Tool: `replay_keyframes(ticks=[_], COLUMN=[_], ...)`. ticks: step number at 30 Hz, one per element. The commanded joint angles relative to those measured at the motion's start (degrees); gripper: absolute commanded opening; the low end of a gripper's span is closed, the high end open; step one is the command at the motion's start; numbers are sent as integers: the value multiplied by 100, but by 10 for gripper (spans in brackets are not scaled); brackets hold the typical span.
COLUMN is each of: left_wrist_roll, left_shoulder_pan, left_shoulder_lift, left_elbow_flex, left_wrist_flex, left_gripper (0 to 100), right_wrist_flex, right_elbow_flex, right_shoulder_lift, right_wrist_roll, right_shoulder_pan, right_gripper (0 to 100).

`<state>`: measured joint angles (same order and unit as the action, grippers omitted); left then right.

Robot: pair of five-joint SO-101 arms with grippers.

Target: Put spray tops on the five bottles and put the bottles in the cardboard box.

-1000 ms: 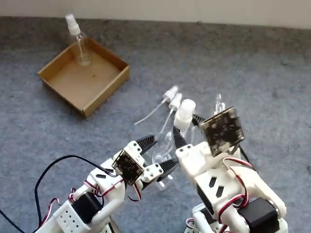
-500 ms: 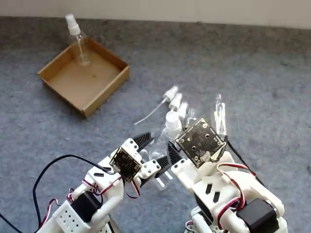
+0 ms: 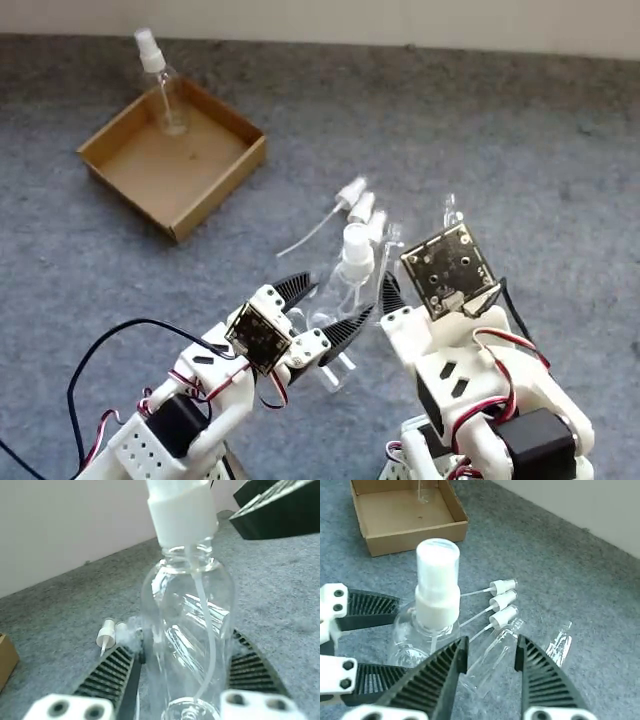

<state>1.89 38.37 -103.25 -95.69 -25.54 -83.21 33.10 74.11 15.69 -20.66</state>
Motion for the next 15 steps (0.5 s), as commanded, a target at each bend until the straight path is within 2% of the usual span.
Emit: replay_keyframes(ticks=[1,6,11,15], left_wrist_roll=[53,53,35,35], left_shoulder_pan=[-435,-919,-963,-1200], left_shoulder_lift=[-119,-119,-119,-119], left_elbow_flex=[251,189,224,242], left_wrist_flex=[167,642,642,765], left_gripper=[73,73,73,73], right_wrist_flex=[-4,321,1253,1851], right_elbow_flex=[31,778,1684,2246], right_shoulder_lift=[40,40,40,40], right_wrist_roll=[53,26,18,9], right_shoulder_pan=[127,136,136,136], right_gripper=[142,140,14,11])
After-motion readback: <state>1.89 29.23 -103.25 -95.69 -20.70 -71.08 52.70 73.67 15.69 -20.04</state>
